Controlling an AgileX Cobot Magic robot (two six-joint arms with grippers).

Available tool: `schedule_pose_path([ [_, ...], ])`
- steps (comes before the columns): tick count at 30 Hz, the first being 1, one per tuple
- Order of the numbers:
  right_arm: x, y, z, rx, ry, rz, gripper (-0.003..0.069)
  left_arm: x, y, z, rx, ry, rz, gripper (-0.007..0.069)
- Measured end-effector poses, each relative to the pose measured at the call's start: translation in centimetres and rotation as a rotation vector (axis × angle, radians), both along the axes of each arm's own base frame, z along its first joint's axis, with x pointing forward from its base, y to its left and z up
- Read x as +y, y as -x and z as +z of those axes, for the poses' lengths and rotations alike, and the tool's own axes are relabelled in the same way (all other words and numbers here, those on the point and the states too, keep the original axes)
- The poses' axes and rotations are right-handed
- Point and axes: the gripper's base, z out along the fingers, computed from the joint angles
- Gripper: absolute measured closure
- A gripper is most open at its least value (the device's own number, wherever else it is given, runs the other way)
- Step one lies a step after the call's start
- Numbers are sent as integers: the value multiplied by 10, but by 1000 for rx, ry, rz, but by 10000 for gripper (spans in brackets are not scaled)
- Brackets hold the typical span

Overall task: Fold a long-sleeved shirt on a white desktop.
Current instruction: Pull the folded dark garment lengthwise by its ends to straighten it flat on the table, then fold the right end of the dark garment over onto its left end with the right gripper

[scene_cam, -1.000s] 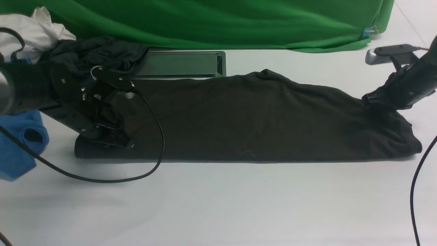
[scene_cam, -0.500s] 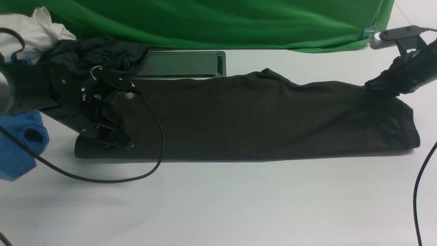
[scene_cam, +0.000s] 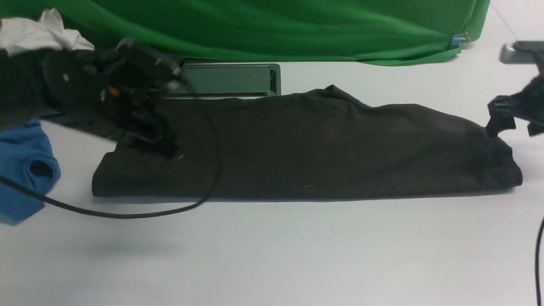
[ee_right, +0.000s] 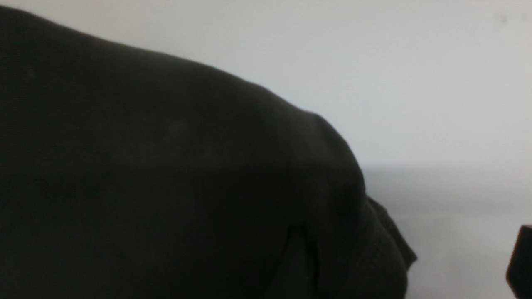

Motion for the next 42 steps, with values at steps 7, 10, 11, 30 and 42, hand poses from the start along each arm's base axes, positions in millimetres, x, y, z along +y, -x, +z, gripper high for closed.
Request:
schedule_pose_path([
  [7, 0, -5, -31, 54, -44, -30, -2, -43, 46, 60, -188, 58, -167, 606],
  [10, 0, -5, -32, 55, -46, -29, 18, -43, 64, 78, -241, 101, -177, 606],
  [11, 0, -5, -33, 57, -46, -29, 36, -42, 70, 84, -260, 117, -178, 606],
  [30, 12, 8, -4, 109, 44, 94, 564, -4, 160, 102, -498, 221, -139, 606],
  [42, -8, 59, 102, -49, 86, -44, 564, 6, 182, 95, -555, 237, -128, 606],
])
